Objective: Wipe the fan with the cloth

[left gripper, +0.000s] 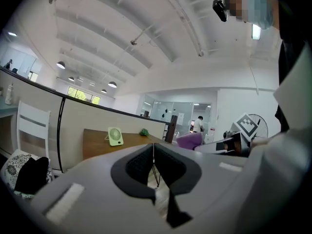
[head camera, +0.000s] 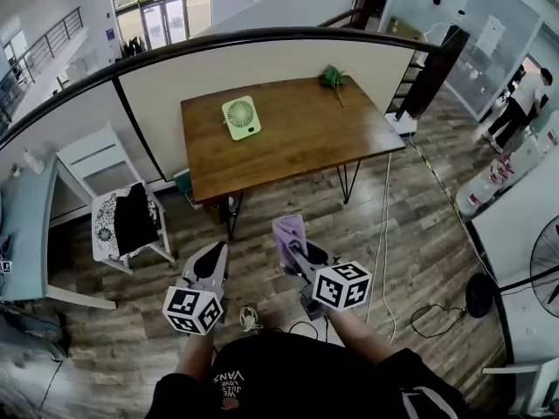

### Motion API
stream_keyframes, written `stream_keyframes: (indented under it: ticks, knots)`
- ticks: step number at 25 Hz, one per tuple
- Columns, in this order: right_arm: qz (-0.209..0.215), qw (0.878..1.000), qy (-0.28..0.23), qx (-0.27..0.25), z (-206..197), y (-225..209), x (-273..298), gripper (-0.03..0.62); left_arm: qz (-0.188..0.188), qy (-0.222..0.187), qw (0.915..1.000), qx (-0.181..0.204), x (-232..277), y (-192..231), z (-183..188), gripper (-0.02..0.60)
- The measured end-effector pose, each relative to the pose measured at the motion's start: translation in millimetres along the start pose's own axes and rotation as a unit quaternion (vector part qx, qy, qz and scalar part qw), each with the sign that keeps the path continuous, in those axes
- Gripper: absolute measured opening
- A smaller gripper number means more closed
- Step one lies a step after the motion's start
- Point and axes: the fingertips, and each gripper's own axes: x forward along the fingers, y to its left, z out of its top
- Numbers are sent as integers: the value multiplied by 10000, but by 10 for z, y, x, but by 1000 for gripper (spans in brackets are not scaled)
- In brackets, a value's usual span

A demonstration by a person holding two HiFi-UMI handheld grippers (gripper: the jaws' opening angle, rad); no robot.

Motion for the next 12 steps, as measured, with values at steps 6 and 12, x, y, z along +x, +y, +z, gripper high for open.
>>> stream_keyframes:
  ticks: [6,12]
  knots:
    - [-380,9991,-77,197,118,24,453,101,-391,124,9991,-59,236,491,134,14]
    - [-590,9979,-20,268,90,22,655,101,-541,152,9983,-154,327,760,132,14]
